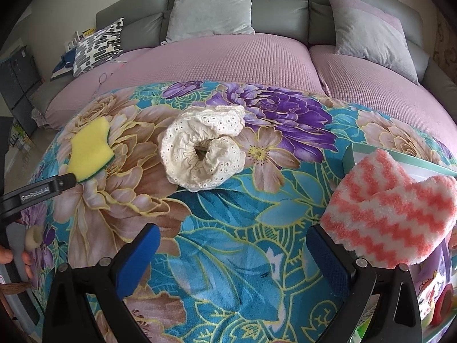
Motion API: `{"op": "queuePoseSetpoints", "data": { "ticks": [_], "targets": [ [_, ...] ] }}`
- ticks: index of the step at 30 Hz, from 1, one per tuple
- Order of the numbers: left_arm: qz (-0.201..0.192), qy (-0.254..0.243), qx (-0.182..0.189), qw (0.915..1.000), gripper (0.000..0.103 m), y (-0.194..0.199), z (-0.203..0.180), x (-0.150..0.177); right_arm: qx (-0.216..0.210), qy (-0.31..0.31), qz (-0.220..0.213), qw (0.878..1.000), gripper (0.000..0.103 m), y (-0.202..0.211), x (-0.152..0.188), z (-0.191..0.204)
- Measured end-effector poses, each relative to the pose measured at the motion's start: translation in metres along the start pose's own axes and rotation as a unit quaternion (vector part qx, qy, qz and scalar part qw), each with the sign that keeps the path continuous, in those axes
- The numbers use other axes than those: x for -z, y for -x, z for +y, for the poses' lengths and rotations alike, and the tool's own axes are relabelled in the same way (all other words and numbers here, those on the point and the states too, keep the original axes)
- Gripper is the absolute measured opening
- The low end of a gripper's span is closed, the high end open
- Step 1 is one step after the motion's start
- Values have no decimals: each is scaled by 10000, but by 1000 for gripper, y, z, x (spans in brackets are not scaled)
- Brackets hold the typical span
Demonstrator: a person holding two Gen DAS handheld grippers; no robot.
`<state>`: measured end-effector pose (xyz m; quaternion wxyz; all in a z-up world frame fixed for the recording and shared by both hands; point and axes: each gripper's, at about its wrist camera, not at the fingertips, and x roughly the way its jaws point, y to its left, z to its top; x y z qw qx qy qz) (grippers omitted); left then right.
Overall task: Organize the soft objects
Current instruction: 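Grasp the yellow sponge with the left tool while the right tool grasps the cream lace scrunchie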
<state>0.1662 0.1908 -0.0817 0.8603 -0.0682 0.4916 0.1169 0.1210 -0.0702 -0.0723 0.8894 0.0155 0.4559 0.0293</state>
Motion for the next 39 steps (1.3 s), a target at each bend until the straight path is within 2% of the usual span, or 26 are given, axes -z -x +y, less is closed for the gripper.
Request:
{"op": "queuePoseSetpoints", "data": {
  "ticks": [6, 8, 10, 17, 22, 29, 35, 37, 38, 39],
  "targets": [
    [-123, 237, -5, 9996, 101, 10, 19, -3, -61, 49, -34, 10000, 103, -1, -10, 4],
    [-232, 283, 159, 9992, 101, 15, 18, -6, -77, 56, -67, 9999, 103, -2, -15, 5],
    [-265, 305, 481, 9980, 101, 15, 12, -11, -89, 58, -97, 9999, 103, -4, -22, 6],
    [-325, 204, 915, 9951, 101, 7, -18, -36, -247, 10, -166, 9996, 103, -19, -48, 8],
    [-132, 43, 820, 9965, 101, -10, -34, -49, -380, -27, -113, 9992, 103, -36, -61, 12],
    [114, -45, 736, 9972, 101, -35, -46, -49, -361, 37, -10, 9993, 103, -58, -69, 18],
    [142, -165, 593, 9980, 100, -42, -54, -51, -324, 110, 2, 9994, 90, -66, -73, 22],
    [139, -199, 562, 9981, 96, -42, -57, -51, -351, 131, 14, 9993, 86, -67, -74, 23],
    [136, -212, 517, 9983, 90, -42, -57, -50, -368, 137, 35, 9992, 84, -69, -74, 24],
    [133, -217, 465, 9986, 88, -43, -58, -50, -391, 150, 50, 9991, 80, -70, -75, 25]
  ]
}}
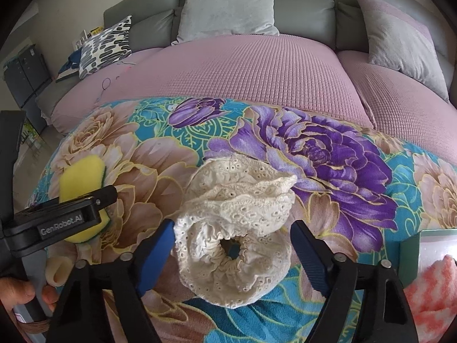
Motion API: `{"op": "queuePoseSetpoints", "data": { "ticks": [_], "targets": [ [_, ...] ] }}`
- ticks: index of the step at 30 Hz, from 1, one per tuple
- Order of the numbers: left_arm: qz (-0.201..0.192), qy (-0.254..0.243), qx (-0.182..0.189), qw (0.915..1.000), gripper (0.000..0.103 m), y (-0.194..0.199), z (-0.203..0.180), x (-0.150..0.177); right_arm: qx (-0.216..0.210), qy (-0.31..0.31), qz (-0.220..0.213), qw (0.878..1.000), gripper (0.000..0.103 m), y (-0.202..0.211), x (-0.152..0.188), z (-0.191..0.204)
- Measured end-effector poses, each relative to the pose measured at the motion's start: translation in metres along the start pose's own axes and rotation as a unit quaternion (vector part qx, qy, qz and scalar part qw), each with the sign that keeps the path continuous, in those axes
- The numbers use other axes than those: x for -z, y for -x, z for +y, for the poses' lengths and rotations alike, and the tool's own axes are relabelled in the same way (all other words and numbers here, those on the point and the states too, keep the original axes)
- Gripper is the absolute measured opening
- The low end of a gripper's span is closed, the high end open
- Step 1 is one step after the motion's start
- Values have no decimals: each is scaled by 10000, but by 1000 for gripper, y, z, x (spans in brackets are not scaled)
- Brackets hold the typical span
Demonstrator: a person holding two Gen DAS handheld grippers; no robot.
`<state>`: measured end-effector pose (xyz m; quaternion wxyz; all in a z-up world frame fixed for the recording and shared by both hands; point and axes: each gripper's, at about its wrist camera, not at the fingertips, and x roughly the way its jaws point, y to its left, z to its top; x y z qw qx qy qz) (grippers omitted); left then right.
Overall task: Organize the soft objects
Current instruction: 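Grasp the yellow sponge with the left tool while the right tool grasps the cream lace scrunchie, then carry the sponge and lace scrunchie over the tray with both tools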
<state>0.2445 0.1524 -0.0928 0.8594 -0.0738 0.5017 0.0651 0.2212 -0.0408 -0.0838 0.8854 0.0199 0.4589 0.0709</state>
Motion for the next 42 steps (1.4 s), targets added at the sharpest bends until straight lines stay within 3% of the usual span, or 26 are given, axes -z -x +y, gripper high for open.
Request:
{"op": "queuePoseSetpoints", "data": {
  "ticks": [4, 8, 12, 18, 25, 34, 42],
  "targets": [
    [-3, -1, -42, 10000, 81, 2, 0, 0, 15, 37, 14, 10000, 68, -2, 0, 3],
    [21, 27, 57, 10000, 71, 7, 0, 2, -89, 5, 31, 10000, 37, -1, 1, 1],
    [-7, 84, 161, 9998, 67, 18, -1, 7, -238, -65, -34, 9997, 23, 7, 4, -1],
    [-183, 172, 334, 9991, 67, 52, -7, 22, -499, -245, -309, 9980, 21, 45, 19, -8],
    [-436, 41, 666, 9968, 67, 105, -35, 53, -515, -606, -735, 9941, 21, 119, 55, -30],
    [-710, -654, 1250, 9875, 68, 167, -107, 101, 196, -1003, -1189, 9876, 21, 210, 114, -82],
    [-760, -1418, 1701, 9722, 68, 197, -185, 138, 836, -1513, -1229, 9773, 21, 249, 151, -148]
  ]
}}
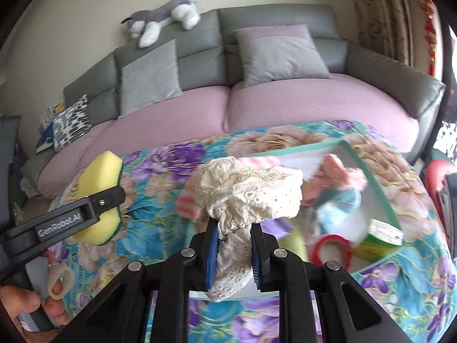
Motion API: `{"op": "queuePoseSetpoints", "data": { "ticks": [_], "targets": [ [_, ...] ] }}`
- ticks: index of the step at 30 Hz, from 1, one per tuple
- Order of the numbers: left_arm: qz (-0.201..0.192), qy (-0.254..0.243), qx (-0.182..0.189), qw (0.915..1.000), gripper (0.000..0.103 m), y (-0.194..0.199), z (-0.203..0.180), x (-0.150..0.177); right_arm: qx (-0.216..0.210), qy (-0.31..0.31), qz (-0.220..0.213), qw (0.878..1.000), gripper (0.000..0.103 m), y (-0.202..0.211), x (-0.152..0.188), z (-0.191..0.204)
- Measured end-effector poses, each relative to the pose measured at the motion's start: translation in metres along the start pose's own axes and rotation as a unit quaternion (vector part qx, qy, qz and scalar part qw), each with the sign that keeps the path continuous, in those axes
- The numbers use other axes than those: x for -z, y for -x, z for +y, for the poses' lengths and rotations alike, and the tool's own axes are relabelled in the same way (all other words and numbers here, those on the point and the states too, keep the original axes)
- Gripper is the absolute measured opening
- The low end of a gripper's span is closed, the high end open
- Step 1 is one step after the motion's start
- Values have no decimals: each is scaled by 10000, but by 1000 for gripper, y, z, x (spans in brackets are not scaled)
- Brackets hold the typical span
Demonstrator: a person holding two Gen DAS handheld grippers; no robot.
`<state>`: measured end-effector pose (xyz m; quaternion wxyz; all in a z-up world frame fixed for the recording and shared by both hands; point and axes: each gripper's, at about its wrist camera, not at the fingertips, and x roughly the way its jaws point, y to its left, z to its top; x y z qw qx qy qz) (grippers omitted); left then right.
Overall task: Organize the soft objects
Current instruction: 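Carry the sponge and lace scrunchie over the tray with both tools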
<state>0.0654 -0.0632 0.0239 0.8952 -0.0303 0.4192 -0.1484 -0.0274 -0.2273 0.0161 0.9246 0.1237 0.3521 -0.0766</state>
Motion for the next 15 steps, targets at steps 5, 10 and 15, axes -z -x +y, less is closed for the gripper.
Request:
{"op": "queuePoseSetpoints", "data": {
  "ticks": [5, 10, 15],
  "targets": [
    [29, -470, 314, 9984, 68, -11, -51, 1, 232, -233, 55, 9994, 21, -3, 3, -40],
    [107, -814, 452, 9956, 69, -27, -89, 2, 299, -495, 162, 9982, 21, -12, 7, -72],
    [146, -1063, 509, 9929, 70, -42, -115, 0, 368, -629, 131, 9973, 21, -16, 6, -85]
  ]
}}
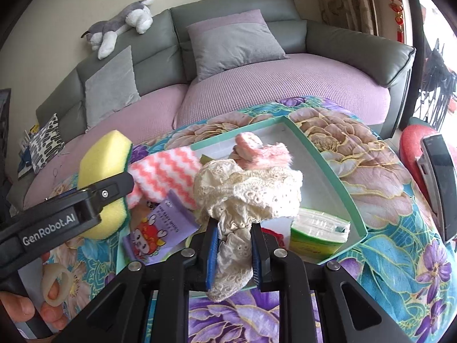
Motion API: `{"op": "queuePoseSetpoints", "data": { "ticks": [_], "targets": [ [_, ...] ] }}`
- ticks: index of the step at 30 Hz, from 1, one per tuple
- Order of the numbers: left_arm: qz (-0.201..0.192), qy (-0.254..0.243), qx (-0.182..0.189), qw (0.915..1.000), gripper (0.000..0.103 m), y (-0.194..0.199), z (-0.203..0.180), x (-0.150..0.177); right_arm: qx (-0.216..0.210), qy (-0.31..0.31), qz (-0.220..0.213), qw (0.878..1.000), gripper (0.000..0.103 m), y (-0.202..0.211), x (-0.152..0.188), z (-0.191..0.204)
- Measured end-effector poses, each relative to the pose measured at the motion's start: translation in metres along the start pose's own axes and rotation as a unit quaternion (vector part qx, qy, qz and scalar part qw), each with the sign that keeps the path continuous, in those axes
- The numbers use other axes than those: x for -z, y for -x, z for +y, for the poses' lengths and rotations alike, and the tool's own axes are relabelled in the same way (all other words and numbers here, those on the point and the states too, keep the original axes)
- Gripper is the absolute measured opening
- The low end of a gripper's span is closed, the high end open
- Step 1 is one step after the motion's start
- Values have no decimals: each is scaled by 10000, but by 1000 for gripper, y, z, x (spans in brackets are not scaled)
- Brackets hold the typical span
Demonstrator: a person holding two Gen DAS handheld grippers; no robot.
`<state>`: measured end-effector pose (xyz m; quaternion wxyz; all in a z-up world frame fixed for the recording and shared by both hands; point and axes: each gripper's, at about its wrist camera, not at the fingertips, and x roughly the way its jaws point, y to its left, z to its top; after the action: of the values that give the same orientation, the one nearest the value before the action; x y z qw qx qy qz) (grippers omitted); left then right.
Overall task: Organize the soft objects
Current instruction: 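Carry the sponge and lace scrunchie over the tray with both tools, then open both tools to drop the sponge and scrunchie into the tray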
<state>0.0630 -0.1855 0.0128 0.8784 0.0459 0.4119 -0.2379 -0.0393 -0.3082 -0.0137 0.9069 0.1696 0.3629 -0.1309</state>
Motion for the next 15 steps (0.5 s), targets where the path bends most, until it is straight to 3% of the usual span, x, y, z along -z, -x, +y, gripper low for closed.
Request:
{"op": "queuePoseSetpoints", "data": {
  "ticks": [8, 12, 15],
  "targets": [
    [85, -131, 72, 9999, 74, -19, -15, -4, 34, -118, 53, 9999, 21, -11, -2, -18],
    [96, -150, 43, 9998, 82, -18, -16, -5, 24, -112, 98, 9999, 24, -14, -2, -19],
    [78, -191, -28, 9998, 82, -12, -16, -4, 32, -95, 103, 9999, 24, -14, -2, -19]
  ]
}}
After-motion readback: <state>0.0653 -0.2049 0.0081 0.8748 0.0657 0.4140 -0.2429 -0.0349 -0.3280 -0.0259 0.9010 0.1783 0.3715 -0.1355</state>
